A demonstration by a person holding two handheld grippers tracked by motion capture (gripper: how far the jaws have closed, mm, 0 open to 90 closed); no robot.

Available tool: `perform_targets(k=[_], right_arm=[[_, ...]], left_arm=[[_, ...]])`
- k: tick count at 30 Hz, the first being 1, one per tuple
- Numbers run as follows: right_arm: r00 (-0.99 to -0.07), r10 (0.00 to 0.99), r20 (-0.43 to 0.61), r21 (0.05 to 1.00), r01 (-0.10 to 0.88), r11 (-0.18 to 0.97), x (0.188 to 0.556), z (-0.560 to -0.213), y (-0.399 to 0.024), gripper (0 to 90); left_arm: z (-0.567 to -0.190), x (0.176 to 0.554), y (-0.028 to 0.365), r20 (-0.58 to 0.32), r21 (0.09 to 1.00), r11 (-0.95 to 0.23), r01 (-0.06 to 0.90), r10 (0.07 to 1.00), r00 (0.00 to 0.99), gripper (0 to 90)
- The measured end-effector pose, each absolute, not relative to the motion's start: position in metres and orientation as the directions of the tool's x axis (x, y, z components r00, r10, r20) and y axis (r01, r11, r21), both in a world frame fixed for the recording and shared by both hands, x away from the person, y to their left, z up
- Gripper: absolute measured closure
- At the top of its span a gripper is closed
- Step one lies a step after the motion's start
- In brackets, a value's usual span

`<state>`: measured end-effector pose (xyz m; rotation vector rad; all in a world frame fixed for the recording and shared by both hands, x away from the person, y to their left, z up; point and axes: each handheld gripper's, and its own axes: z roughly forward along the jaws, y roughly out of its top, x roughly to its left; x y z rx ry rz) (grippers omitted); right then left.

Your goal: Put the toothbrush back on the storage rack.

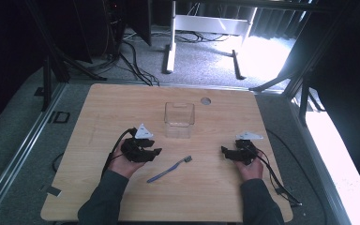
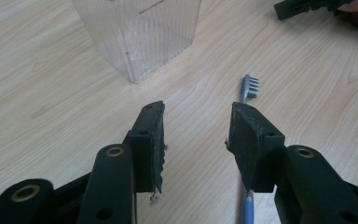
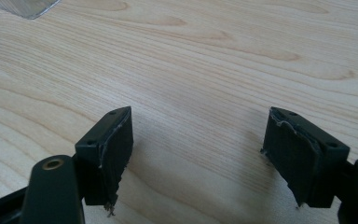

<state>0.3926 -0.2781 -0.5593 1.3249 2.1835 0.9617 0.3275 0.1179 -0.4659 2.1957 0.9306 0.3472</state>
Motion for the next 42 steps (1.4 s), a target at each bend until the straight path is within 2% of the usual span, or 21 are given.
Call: perform_targets(k=[35,42], right_arm=[[-0.464,0.886,0.009,0.735,0.604,0.309,0.393,-0.559,-0.278,23.6],[-0.464,0.886,0.009,0.735,0.604,0.309,0.393,-0.559,-0.278,23.6]], left_arm=[[-0.465,0.344,0.096,-0.032,0.618,-0.555,0.557,0.69,0.723,58.1],[-0.466,0.346,0.093,-0.041,0.608,-0.56,0.563,0.685,0.727,61.2]])
